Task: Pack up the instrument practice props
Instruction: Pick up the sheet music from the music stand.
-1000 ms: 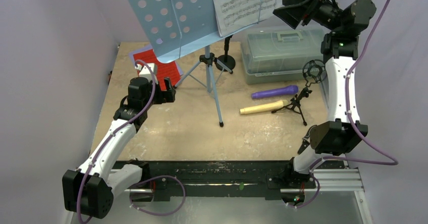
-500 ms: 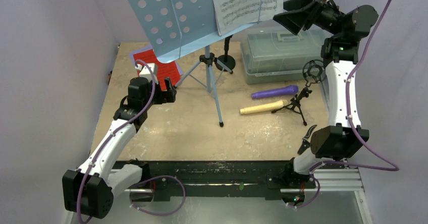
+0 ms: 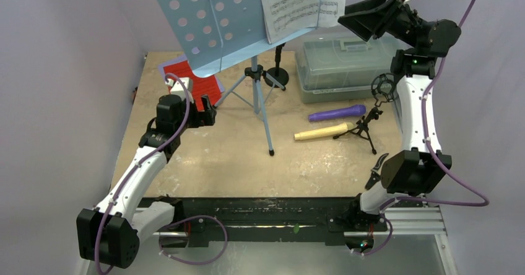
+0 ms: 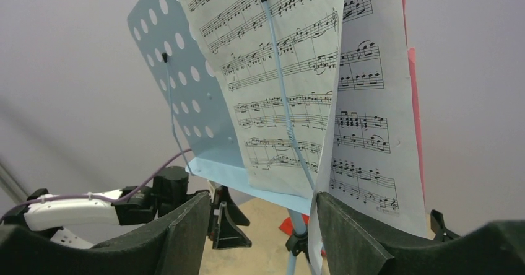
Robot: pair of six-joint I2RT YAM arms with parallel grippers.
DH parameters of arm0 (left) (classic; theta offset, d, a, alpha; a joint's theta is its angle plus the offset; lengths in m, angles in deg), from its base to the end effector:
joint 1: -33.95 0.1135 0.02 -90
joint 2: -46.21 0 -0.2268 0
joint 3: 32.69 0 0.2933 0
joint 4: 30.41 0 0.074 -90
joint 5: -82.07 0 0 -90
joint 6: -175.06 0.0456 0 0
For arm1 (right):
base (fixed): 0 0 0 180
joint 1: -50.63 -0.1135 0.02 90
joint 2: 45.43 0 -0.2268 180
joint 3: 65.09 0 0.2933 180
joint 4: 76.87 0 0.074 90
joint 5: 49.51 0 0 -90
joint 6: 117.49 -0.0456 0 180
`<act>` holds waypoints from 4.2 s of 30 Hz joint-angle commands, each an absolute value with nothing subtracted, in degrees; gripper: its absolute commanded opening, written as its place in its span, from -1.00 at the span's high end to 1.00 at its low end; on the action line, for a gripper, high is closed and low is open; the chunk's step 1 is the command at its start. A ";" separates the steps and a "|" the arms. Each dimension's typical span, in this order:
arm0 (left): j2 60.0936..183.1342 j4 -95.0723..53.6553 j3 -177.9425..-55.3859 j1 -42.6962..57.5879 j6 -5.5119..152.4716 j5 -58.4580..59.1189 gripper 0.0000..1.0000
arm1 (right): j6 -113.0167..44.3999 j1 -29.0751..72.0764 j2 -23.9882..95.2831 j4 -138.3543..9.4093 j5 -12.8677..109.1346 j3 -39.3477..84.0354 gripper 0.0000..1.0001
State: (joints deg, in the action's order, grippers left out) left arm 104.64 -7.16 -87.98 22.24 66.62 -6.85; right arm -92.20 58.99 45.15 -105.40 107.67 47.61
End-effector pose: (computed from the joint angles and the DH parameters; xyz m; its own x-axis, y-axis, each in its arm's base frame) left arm 0.2948 -0.0620 0.2375 -0.4823 -0.2230 -0.8471 0.0705 0.9540 -0.2913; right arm 0.3545 -0.0096 0.5216 -0.1450 0.3757 -0.9153 -0.9147 0.3019 0.2688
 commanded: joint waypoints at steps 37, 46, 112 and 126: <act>105.62 -8.85 -88.71 23.49 66.04 -6.68 -0.98 | -67.40 55.84 51.95 -80.77 102.37 73.16 1.00; 105.45 -8.92 -88.72 23.49 66.01 -6.10 -0.98 | -64.14 63.21 49.65 -73.99 94.41 81.68 1.00; 106.81 -64.49 -70.70 -4.29 32.97 17.85 -1.00 | 13.87 82.88 -4.23 0.69 111.64 15.30 1.00; 117.73 -75.70 -69.91 -9.66 19.17 4.99 -1.00 | 30.06 79.50 13.22 14.13 121.22 12.74 1.00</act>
